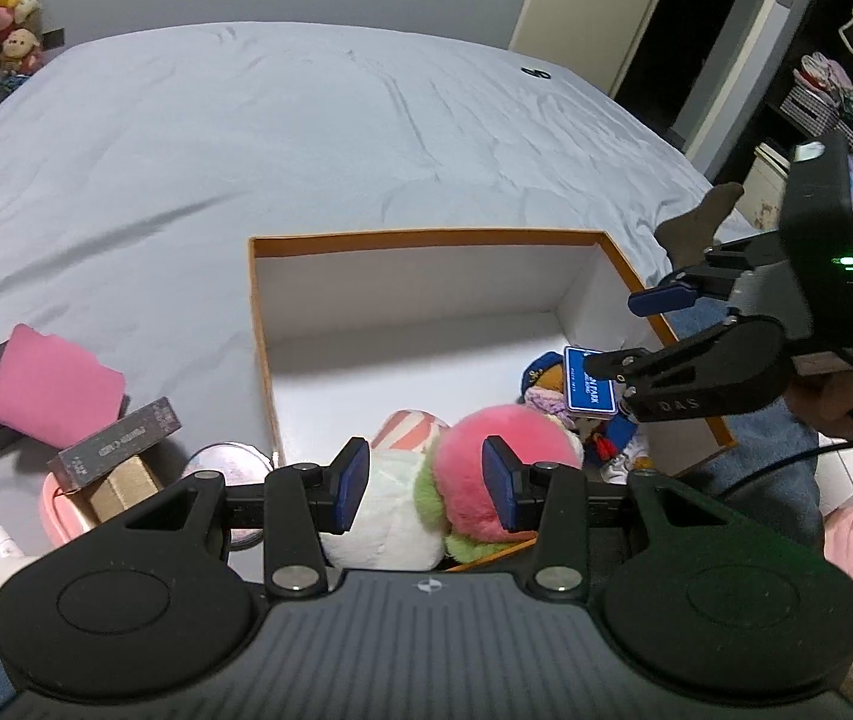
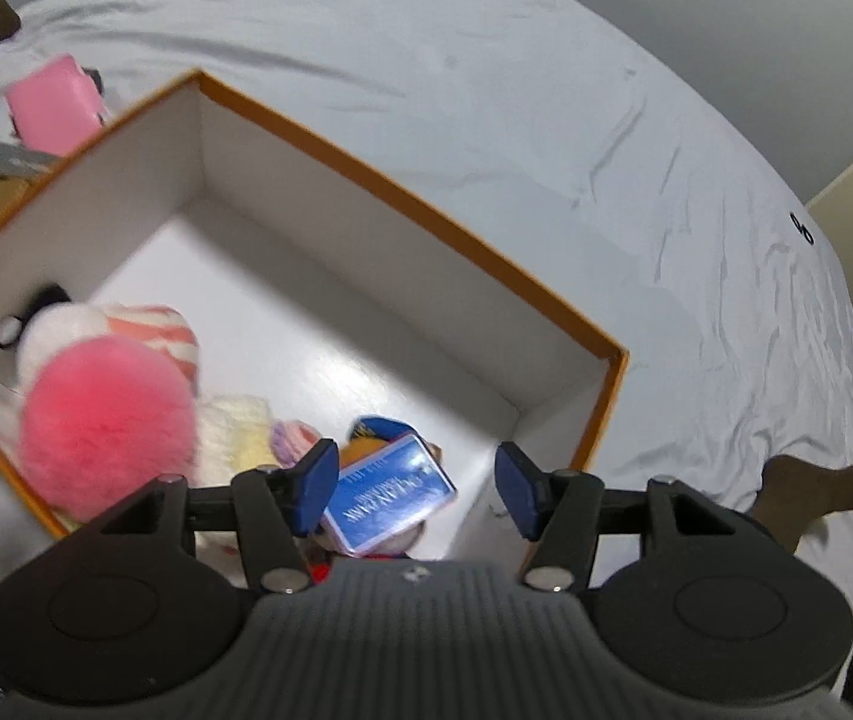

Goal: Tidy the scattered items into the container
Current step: 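Move both open tools over to the scattered items on the bed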

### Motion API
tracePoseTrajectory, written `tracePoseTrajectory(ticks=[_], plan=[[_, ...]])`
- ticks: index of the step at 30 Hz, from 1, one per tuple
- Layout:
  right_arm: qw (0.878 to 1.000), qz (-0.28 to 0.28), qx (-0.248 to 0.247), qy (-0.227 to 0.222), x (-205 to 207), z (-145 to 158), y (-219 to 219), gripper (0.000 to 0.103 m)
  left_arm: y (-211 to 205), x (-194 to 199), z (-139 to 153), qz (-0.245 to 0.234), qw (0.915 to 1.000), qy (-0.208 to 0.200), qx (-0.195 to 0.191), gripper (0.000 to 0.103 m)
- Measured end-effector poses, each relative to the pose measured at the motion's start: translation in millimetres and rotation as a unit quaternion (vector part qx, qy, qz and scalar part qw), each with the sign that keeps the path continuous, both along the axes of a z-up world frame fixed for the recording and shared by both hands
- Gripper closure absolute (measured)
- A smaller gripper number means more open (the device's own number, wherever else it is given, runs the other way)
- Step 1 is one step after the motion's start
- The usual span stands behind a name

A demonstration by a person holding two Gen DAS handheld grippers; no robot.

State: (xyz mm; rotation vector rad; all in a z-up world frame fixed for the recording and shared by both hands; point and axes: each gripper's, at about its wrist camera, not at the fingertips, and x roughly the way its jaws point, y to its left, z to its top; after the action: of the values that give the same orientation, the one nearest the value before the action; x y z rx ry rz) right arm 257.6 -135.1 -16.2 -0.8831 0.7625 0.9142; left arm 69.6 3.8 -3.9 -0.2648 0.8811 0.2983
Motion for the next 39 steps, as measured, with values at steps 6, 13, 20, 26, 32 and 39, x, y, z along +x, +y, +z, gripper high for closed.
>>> tracePoseTrajectory(ticks=[6,13,20,26,32,39], plan=[[0.998,0.030,0.063,0.008,-23,21,12,0.040,6,-8,2,0.031,0.9993,-0.014,0.012,0.053],[0.988,0.079,0.132,0.017,-51,33,34,0.032,11,-20,4,0.072,0.9949,-0.035,0.061,0.045],[0.982,0.096,0.163,0.027,-71,30,60,0.029,27,-31,8,0.096,0.9937,-0.026,0.051,0.044],[0.977,0.114,0.177,0.040,-89,34,80,0.030,46,-47,9,0.128,0.9914,0.000,0.026,0.045],[0.975,0.122,0.175,0.057,-99,31,101,0.029,66,-64,10,0.175,0.9841,0.025,0.011,0.045],[0.975,0.160,0.144,0.057,-115,21,127,0.029,93,-81,2,0.220,0.9738,0.055,-0.011,0.045]])
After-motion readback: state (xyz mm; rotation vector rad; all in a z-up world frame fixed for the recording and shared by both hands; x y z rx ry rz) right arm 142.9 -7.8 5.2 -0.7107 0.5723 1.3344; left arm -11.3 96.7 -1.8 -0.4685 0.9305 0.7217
